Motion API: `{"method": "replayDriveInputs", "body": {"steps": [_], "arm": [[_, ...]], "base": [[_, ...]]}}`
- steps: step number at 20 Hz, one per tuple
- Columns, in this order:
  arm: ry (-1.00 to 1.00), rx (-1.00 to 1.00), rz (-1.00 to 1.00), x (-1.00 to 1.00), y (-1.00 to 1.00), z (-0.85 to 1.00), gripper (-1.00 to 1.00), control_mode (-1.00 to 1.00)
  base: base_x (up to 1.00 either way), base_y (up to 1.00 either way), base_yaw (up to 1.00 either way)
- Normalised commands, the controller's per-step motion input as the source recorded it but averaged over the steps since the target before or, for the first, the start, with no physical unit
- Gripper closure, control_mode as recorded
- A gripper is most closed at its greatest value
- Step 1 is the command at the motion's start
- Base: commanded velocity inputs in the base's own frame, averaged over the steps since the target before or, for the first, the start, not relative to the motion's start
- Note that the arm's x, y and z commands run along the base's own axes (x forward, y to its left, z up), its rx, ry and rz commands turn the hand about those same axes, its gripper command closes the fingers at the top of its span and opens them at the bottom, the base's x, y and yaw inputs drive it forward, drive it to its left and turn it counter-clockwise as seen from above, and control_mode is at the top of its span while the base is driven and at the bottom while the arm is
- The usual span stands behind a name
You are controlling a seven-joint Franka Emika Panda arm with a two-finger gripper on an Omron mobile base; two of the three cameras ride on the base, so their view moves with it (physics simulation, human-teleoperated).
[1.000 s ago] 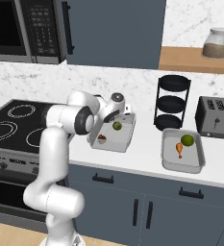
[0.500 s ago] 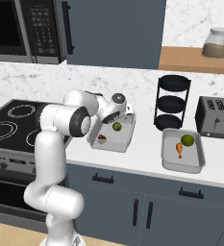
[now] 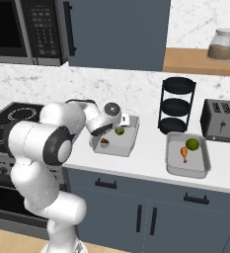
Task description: Place one lime and one chicken drumstick in each tupperware on the nearby counter, to pack two identical lunches.
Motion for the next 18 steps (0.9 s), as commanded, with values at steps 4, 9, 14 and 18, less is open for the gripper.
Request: {"method": "replayDriveInputs", "body": {"steps": [4, 9, 14, 18], "arm": [[0.30, 0.13, 0.16, -0.74, 0.30, 1.00, -1.00, -1.00], [0.21, 0.05, 0.13, -1.00, 0.00, 0.96, -1.00, -1.00], [0.13, 0.00, 0.16, -1.00, 0.26, 0.88, -1.00, -1.00], [0.00, 0.00, 0.01, -1.00, 0.31, 0.13, -1.00, -1.00]], "base": [[0.00, 0.00, 0.00], [0.00, 0.00, 0.00], [0.00, 0.00, 0.00], [0.00, 0.00, 0.00]]}}
